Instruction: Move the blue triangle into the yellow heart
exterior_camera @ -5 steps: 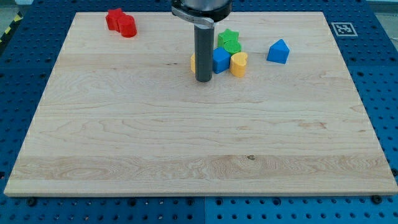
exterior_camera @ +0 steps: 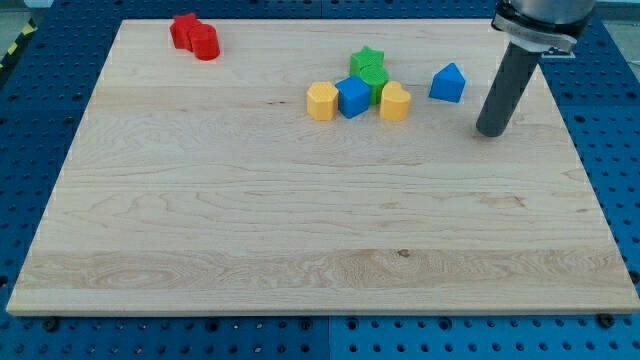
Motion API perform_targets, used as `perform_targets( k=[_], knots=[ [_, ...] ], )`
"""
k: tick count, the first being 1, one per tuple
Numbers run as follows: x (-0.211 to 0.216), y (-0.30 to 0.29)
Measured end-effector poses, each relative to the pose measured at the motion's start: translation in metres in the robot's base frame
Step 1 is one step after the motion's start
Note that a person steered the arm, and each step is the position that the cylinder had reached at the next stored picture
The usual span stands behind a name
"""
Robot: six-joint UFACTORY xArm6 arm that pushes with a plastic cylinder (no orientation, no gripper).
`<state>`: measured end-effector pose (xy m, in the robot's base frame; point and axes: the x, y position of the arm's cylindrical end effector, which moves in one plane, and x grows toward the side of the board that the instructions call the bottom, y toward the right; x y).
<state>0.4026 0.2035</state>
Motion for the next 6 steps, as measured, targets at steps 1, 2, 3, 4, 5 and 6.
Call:
perform_targets(
  k=[1, 2, 3, 4, 5, 6],
  knots=[
    [-0.035, 0.000],
    [-0.062, 0.000],
    [-0.076, 0.000],
    [-0.076, 0.000],
    [-0.075, -0.011],
    [-0.070, -0.047]
  ],
)
